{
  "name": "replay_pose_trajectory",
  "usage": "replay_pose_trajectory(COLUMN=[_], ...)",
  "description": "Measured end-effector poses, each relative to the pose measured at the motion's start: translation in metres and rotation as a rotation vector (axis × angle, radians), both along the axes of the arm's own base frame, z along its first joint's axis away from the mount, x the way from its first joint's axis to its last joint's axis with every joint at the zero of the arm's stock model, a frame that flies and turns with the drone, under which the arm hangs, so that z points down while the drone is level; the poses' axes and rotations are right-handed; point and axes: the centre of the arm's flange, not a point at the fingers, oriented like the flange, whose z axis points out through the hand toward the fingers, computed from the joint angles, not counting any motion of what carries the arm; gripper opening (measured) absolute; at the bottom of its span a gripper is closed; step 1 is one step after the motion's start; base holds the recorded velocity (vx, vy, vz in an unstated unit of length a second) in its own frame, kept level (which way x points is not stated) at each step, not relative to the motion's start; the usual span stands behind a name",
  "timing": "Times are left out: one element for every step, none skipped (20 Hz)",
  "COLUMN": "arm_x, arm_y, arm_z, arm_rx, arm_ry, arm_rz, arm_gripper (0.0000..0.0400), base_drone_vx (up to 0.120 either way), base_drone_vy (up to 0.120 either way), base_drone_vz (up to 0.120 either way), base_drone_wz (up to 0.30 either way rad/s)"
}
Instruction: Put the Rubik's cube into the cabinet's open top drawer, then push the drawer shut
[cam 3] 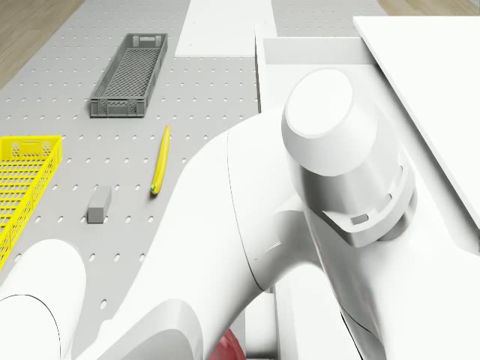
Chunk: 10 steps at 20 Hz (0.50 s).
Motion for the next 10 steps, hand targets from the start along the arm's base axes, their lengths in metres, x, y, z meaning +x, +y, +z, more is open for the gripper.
replay_pose_trajectory(arm_x=[0.0,0.0,0.0,0.0,0.0,0.0,0.0,0.0,-0.0001,-0.0001], arm_y=[0.0,0.0,0.0,0.0,0.0,0.0001,0.0011,0.0031,0.0057,0.0088], arm_z=[0.0,0.0001,0.0001,0.0001,0.0001,0.0001,0.0002,0.0002,0.0002,0.0002], arm_rx=[0.0,-0.001,-0.001,-0.001,-0.001,-0.001,-0.001,-0.002,-0.002,-0.002], arm_ry=[0.0,0.0,0.0,0.0,0.0,0.0,0.0,0.0,0.0,0.0], arm_rz=[0.0,0.0,0.0,0.0,0.0,0.0,0.0,0.0,0.0,0.0], arm_gripper=[0.0161,0.0148,0.0139,0.0131,0.0126,0.0121,0.0117,0.0115,0.0113,0.0111], base_drone_vx=[0.0,0.0,0.0,0.0,0.0,0.0,0.0,0.0,0.0,0.0], base_drone_vy=[-0.12,-0.12,-0.12,-0.12,-0.12,-0.12,0.0,0.0,0.0,0.0], base_drone_vz=[0.0,0.0,0.0,0.0,0.0,0.0,0.0,0.0,0.0,0.0], base_drone_wz=[0.0,0.0,0.0,0.0,0.0,0.0,0.0,0.0,0.0,0.0])
